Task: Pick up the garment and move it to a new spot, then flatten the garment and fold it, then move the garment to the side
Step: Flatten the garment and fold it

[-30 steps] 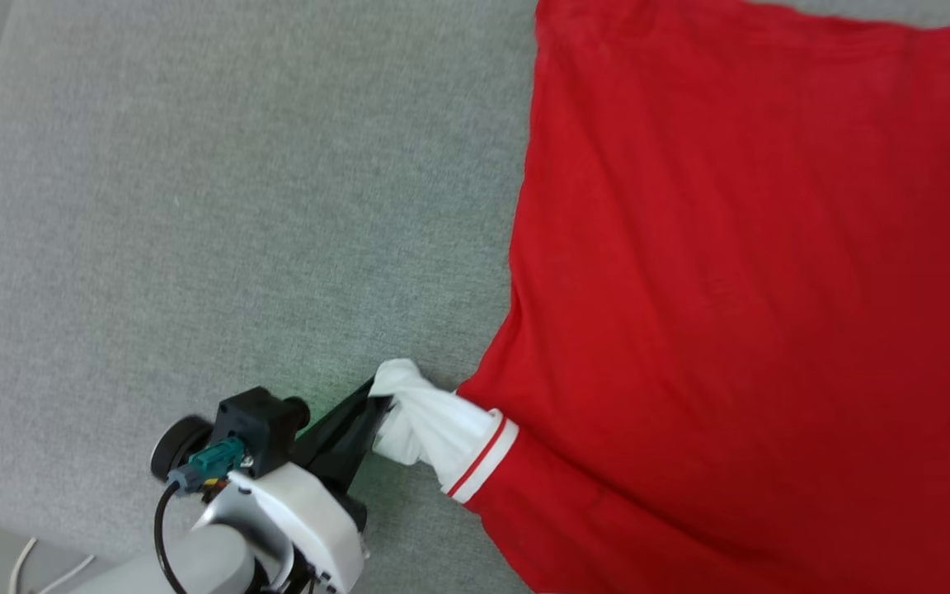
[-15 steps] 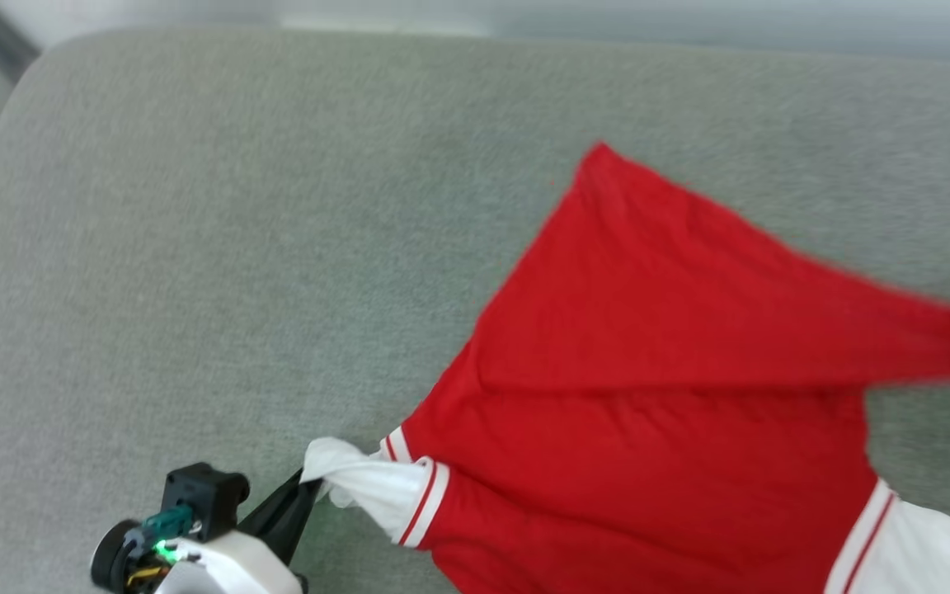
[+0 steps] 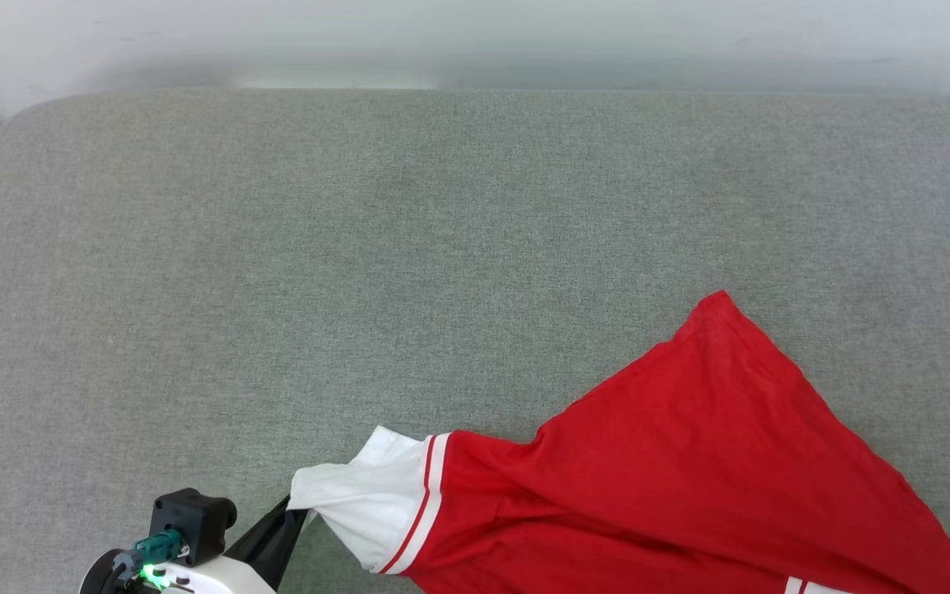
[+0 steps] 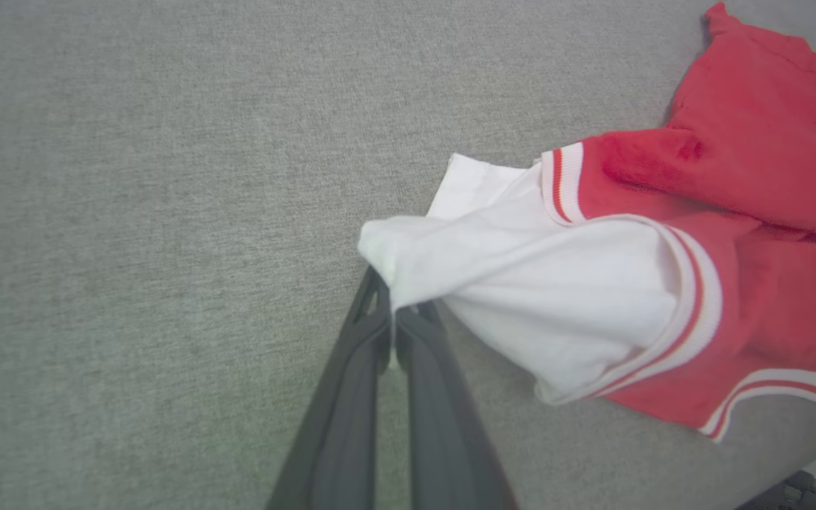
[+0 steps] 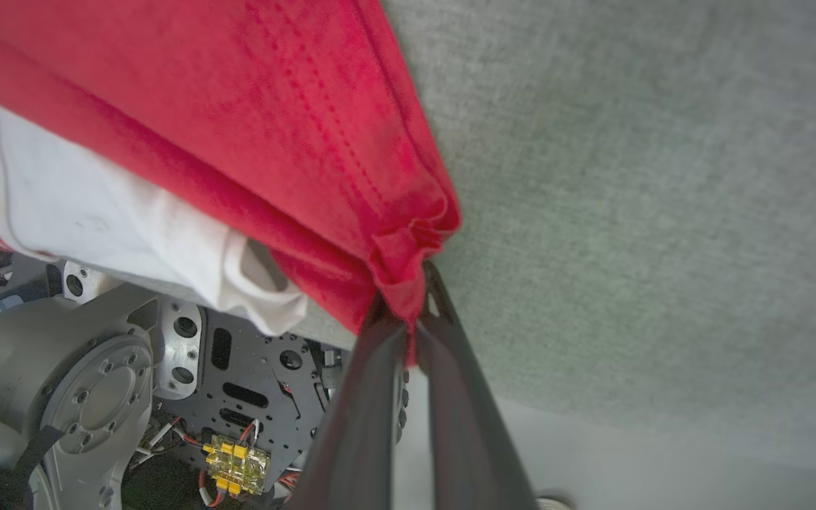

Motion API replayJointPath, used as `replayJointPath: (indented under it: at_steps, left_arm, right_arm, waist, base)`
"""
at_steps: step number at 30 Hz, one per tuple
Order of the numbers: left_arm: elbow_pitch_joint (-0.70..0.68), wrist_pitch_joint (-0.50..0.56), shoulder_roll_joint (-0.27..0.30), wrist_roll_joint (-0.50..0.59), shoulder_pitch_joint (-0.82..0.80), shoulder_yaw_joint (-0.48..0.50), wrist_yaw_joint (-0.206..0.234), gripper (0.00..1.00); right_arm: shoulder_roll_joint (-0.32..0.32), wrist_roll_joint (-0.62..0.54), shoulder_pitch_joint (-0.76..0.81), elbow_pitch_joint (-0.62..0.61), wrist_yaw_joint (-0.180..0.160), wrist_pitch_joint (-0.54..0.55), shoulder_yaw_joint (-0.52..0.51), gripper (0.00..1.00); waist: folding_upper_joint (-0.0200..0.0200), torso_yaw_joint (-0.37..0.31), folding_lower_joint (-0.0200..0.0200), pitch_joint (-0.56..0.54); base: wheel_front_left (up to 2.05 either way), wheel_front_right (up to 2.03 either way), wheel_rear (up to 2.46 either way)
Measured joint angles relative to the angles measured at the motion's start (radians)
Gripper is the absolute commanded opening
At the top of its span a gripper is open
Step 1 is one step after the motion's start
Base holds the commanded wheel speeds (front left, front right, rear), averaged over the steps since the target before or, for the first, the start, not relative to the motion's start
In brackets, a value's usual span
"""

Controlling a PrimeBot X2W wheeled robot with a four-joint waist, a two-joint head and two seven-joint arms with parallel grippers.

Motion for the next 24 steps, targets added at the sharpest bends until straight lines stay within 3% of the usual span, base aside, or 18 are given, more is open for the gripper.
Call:
replayJointPath:
  at_steps: [2,3,4,9,14,19,24]
  left_arm:
    - [0.002,0.0,-0.002,0.002,0.001,-0.001,-0.005,0.0]
    - [0.004,0.0,-0.001,0.003,0.004,-0.001,-0.006,0.0]
    - [0.006,0.0,-0.002,0.003,0.005,-0.002,-0.006,0.0]
    - [0.005,0.001,0.001,0.004,0.01,-0.005,-0.007,0.0]
    - [-0.004,0.01,0.001,0.011,0.006,-0.009,-0.007,0.0]
    - [-0.006,0.02,-0.009,0.029,-0.026,-0.012,-0.01,0.0]
    - [-0.002,0.028,-0.035,0.05,-0.066,-0.018,-0.025,0.0]
  right_arm:
    - [0.025,-0.012,0.014,0.005,0.0,-0.014,-0.026,0.03]
    - [0.039,-0.018,0.016,0.005,0.0,-0.021,-0.04,0.8]
    - [0.05,-0.025,0.016,-0.001,0.0,-0.027,-0.053,1.0]
    - [0.044,-0.062,-0.051,-0.114,0.0,-0.041,-0.145,1.0]
    - [0.006,-0.096,-0.204,-0.246,0.0,0.019,-0.177,1.0]
    - [0.01,-0.128,-0.442,-0.294,0.0,0.156,-0.054,1.0]
    - [0.097,-0.183,-0.7,-0.207,0.0,0.316,0.146,1.0]
  waist:
    - [0.0,-0.001,0.0,-0.002]
    - [0.0,-0.001,0.0,-0.004]
    - [0.0,-0.001,0.0,-0.007]
    - [0.0,0.001,0.0,-0.023]
    - [0.0,0.015,0.0,-0.02]
    - [0.0,0.036,0.0001,0.004]
    - [0.0,0.061,0.0001,0.04]
  base:
    - [0.0,0.0,0.0]
    - [0.0,0.0,0.0]
    - [0.0,0.0,0.0]
    - [0.0,0.0,0.0]
    - [0.0,0.0,0.0]
    - [0.0,0.0,0.0]
    - [0.0,0.0,0.0]
